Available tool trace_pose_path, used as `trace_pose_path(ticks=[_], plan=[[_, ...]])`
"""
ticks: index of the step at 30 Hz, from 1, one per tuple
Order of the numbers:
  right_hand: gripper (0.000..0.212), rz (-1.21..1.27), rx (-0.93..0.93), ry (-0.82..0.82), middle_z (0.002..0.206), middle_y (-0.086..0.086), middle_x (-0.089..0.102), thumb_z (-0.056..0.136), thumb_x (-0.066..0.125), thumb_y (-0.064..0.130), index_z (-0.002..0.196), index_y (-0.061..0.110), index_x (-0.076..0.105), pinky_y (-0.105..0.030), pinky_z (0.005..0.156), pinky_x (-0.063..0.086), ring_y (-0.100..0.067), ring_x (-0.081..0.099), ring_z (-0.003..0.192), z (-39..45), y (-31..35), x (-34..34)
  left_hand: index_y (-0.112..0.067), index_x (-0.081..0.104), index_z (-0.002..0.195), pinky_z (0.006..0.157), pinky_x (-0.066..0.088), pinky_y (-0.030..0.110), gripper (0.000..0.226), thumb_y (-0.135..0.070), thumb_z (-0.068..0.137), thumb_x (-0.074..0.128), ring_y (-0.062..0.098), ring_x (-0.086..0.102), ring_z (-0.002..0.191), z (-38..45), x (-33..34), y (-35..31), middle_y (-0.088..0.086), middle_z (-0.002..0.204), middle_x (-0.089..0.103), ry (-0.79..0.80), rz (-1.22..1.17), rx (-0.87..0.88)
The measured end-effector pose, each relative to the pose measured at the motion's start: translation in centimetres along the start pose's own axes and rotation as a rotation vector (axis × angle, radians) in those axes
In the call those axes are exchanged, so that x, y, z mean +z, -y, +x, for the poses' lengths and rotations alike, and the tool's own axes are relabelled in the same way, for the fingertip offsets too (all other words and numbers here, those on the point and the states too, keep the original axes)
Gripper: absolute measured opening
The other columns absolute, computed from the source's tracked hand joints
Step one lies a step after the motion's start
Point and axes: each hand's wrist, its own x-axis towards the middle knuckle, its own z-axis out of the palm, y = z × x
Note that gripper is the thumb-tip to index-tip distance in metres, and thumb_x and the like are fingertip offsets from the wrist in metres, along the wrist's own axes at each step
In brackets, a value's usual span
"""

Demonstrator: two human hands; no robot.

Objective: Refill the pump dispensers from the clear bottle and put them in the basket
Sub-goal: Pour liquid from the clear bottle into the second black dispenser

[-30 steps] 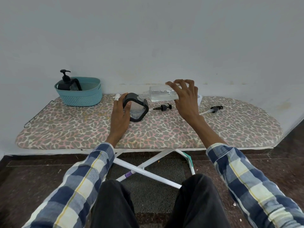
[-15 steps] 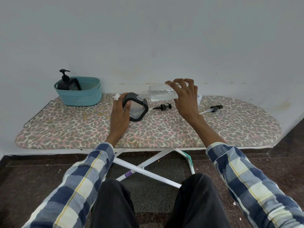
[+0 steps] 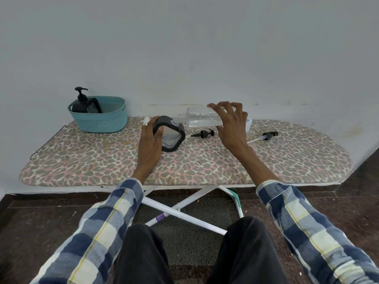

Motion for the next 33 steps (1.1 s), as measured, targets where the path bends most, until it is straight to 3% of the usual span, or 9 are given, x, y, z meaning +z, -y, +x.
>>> trace_pose_path(ticks=[7,10,14,19,23,26,28,31,33], plan=[[0.072,0.148,0.152,0.062,0.141,0.007,0.058,0.088,0.077,0.024,0.151,0.041,0.048,-0.054,0.096,0.042,-0.031,0.048,0.126,-2.4,0.6,2.4,-0.031,0.04,0.162,0.114,0.036,0.028,0.053,-0.054,0.114,0.038,0.003,0.043,0.137,0.0,0.0,0.1,-0.001,0.16,0.047,-0.005,-0.008,-0.025],[0.066,0.359,0.264,0.058,0.137,0.004,0.064,0.092,0.076,0.038,0.15,0.034,0.045,-0.05,0.097,0.044,-0.029,0.057,0.122,-3.1,1.4,3.1,-0.032,0.04,0.16,0.116,0.038,0.032,0.051,-0.054,0.114,0.038,0.007,0.046,0.14,0.0,0.0,0.3,-0.003,0.159,0.047,-0.006,-0.018,-0.024],[0.071,0.614,0.449,0.028,0.127,0.0,0.069,0.092,0.079,0.046,0.147,0.02,0.042,-0.048,0.096,0.056,-0.023,0.066,0.117,-3.6,1.6,3.3,-0.033,0.04,0.16,0.119,0.04,0.038,0.049,-0.053,0.115,0.038,0.01,0.047,0.141,0.1,0.0,0.2,-0.003,0.159,0.048,-0.007,-0.014,-0.042],[0.075,0.7,0.492,0.05,0.134,-0.006,0.067,0.093,0.079,0.044,0.149,0.017,0.036,-0.049,0.102,0.054,-0.025,0.064,0.12,-4.8,1.6,4.2,-0.033,0.042,0.157,0.118,0.041,0.039,0.051,-0.058,0.113,0.037,0.013,0.05,0.141,0.1,0.0,0.2,-0.006,0.156,0.05,-0.017,-0.028,-0.045],[0.074,0.731,0.472,0.051,0.129,-0.002,0.066,0.089,0.083,0.048,0.141,0.017,0.04,-0.046,0.102,0.053,-0.02,0.062,0.116,-5.2,1.6,4.1,-0.031,0.044,0.153,0.109,0.043,0.031,0.048,-0.057,0.113,0.039,0.01,0.054,0.131,0.0,-0.2,-0.2,-0.008,0.149,0.055,-0.026,-0.06,-0.044],[0.079,0.738,0.475,0.072,0.134,-0.001,0.059,0.085,0.083,0.058,0.14,0.021,0.039,-0.046,0.104,0.052,-0.02,0.058,0.121,-5.6,1.6,4.3,-0.027,0.044,0.153,0.094,0.038,0.007,0.046,-0.051,0.115,0.038,0.006,0.055,0.122,-0.1,-0.3,-0.6,-0.013,0.141,0.055,-0.011,-0.072,-0.052],[0.084,0.708,0.504,0.02,0.142,-0.003,0.049,0.088,0.078,0.064,0.146,0.021,0.036,-0.042,0.11,0.045,-0.021,0.05,0.13,-5.9,2.0,4.3,-0.023,0.044,0.151,0.086,0.039,0.005,0.042,-0.047,0.117,0.036,0.009,0.058,0.114,-0.2,-0.2,-0.6,-0.008,0.136,0.058,0.018,-0.068,-0.049],[0.064,0.545,0.445,-0.261,0.136,-0.005,0.045,0.1,0.068,0.055,0.14,0.014,0.041,-0.022,0.124,0.015,-0.025,0.047,0.13,-6.4,2.9,3.5,-0.022,0.044,0.144,0.08,0.045,0.024,0.038,-0.046,0.117,0.032,0.008,0.062,0.1,-0.3,0.0,-0.6,-0.002,0.125,0.064,0.067,-0.058,-0.057],[0.046,0.522,0.329,-0.339,0.121,-0.003,0.049,0.103,0.067,0.043,0.129,0.011,0.047,-0.014,0.112,0.029,-0.021,0.052,0.112,-6.8,4.0,2.7,-0.021,0.045,0.139,0.076,0.042,0.018,0.034,-0.044,0.118,0.032,0.0,0.059,0.097,-0.4,0.0,-0.6,-0.001,0.12,0.063,0.09,-0.058,-0.062]])
